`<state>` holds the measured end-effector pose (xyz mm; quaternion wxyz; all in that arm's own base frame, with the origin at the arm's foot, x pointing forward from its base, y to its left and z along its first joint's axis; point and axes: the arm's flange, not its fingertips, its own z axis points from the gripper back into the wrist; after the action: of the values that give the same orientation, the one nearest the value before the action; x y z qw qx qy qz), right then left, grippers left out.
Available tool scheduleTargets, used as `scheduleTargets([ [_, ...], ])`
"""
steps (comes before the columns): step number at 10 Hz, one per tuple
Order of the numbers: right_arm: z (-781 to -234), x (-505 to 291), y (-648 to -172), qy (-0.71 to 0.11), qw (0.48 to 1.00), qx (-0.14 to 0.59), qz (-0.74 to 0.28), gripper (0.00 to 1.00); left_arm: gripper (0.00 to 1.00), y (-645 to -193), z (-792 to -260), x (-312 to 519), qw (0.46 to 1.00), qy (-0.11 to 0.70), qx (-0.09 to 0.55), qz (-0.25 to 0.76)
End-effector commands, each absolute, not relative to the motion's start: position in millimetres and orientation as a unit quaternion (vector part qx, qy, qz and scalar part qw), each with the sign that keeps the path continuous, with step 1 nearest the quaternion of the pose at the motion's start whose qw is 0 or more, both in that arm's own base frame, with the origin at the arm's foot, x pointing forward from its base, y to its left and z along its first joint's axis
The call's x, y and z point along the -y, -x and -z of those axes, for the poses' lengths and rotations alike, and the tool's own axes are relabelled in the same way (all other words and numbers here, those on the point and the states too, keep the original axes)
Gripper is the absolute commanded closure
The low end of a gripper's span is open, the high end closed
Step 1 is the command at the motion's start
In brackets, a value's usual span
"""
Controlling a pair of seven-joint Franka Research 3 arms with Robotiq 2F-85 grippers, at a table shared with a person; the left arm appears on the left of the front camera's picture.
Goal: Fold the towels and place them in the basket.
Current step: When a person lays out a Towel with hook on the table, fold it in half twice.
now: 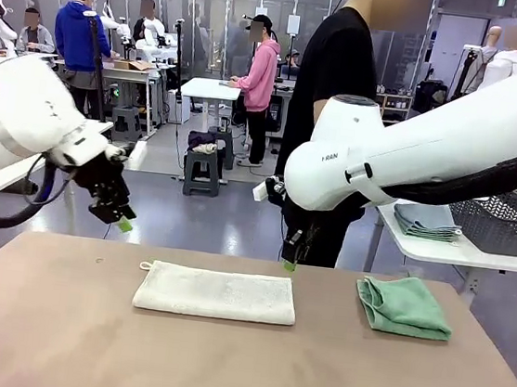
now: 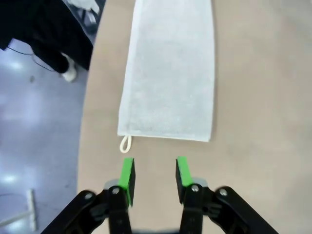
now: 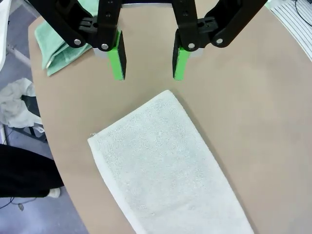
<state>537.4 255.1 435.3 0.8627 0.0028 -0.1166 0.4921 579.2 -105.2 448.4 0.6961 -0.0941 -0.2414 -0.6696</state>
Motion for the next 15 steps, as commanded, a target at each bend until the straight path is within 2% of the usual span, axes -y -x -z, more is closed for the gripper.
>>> scheduleTargets([
  [1,-429,-247,-554,-0.003,0.855,0.116,-0.505,0.51,0.55,-571,-429,67,0.673,0.154,0.282,0.666],
  [2,-429,-247,-554,-0.003,0.855,0.116,-0.505,0.51,0.55,-570,-421,50,0.663,0.167,0.312,0.659],
  [3,-429,-247,-554,-0.003,0.855,0.116,-0.505,0.51,0.38,-569,-413,34,0.658,0.189,0.322,0.654],
  [4,-429,-247,-554,-0.003,0.855,0.116,-0.505,0.51,0.35,-568,-408,23,0.654,0.208,0.330,0.648],
  [5,-429,-247,-554,-0.003,0.855,0.116,-0.505,0.51,0.18,-568,-403,13,0.651,0.219,0.338,0.643],
  [6,-427,-248,-550,-0.003,0.861,0.113,-0.497,0.50,0.15,-568,-400,8,0.648,0.235,0.343,0.638],
  [7,-424,-255,-550,0.009,0.886,0.106,-0.451,0.50,0.21,-570,-398,2,0.646,0.249,0.340,0.636],
  [8,-421,-260,-549,0.016,0.908,0.115,-0.403,0.50,0.00,-572,-397,-2,0.646,0.258,0.339,0.633],
  [9,-419,-262,-547,0.007,0.925,0.128,-0.358,0.50,0.13,-573,-396,-4,0.648,0.258,0.342,0.630],
  [10,-417,-264,-546,0.007,0.940,0.138,-0.311,0.50,0.13,-575,-395,-6,0.644,0.263,0.345,0.630],
  [11,-413,-265,-545,0.021,0.961,0.137,-0.239,0.44,0.13,-576,-393,-7,0.643,0.269,0.342,0.630],
  [12,-411,-266,-544,0.025,0.973,0.132,-0.187,0.30,0.13,-577,-393,-9,0.643,0.274,0.341,0.629],
  [13,-410,-267,-543,0.019,0.983,0.120,-0.136,0.24,0.13,-578,-392,-11,0.643,0.276,0.339,0.628],
  [14,-408,-267,-543,0.005,0.989,0.112,-0.095,0.10,0.13,-579,-391,-13,0.644,0.280,0.339,0.626],
  [15,-406,-265,-545,-0.026,0.991,0.107,-0.081,0.04,0.13,-580,-390,-14,0.643,0.283,0.339,0.625],
])
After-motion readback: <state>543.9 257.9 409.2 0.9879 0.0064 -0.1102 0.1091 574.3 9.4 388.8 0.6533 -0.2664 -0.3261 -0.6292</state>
